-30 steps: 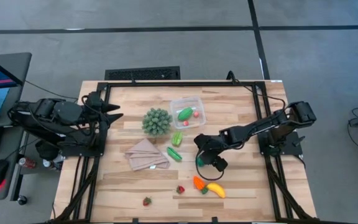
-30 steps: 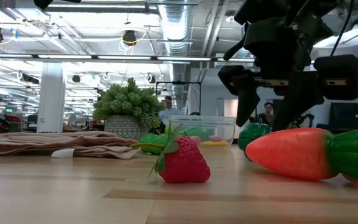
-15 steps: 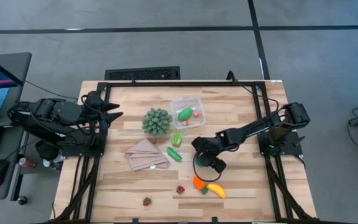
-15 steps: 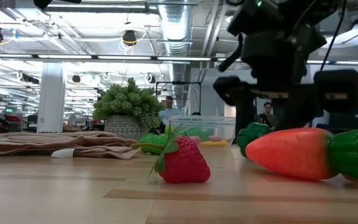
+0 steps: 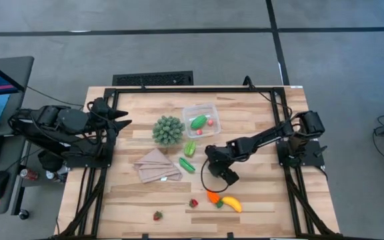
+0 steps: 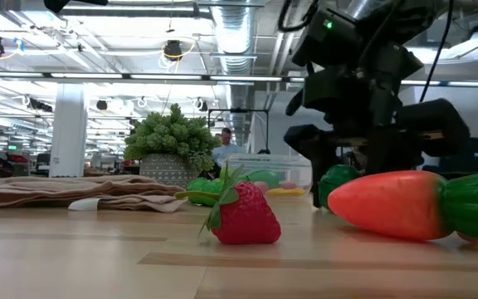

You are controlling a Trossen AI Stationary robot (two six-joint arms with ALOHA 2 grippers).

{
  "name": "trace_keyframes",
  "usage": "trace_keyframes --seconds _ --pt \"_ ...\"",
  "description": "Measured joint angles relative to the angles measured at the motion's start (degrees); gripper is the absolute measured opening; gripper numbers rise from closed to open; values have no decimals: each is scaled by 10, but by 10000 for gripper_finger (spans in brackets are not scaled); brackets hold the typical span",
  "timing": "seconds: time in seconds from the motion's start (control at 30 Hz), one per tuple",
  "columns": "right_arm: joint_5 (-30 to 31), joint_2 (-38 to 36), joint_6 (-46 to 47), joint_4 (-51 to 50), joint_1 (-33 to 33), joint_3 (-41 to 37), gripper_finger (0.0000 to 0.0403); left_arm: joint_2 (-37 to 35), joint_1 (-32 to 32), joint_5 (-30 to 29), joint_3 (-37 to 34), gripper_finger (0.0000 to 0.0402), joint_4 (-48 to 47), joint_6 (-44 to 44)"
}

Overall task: Pick and placing Produce into tupperware
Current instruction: Put the green bell pepper into the transparent bin

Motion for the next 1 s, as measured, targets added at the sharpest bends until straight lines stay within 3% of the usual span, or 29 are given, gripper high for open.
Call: trace_keyframes --seconds 0.33,0.6,0.87,1.0 --pt "-8 -1 86 -1 -14 1 246 0 0 -5 0 180 -1 2" --pt "-8 -1 95 -2 -17 1 214 0 0 -5 0 180 -1 2" --pt "-8 -1 125 4 -17 1 235 0 0 -5 0 180 -1 2" --pt "-8 -1 134 8 -17 1 225 0 0 -5 0 180 -1 2"
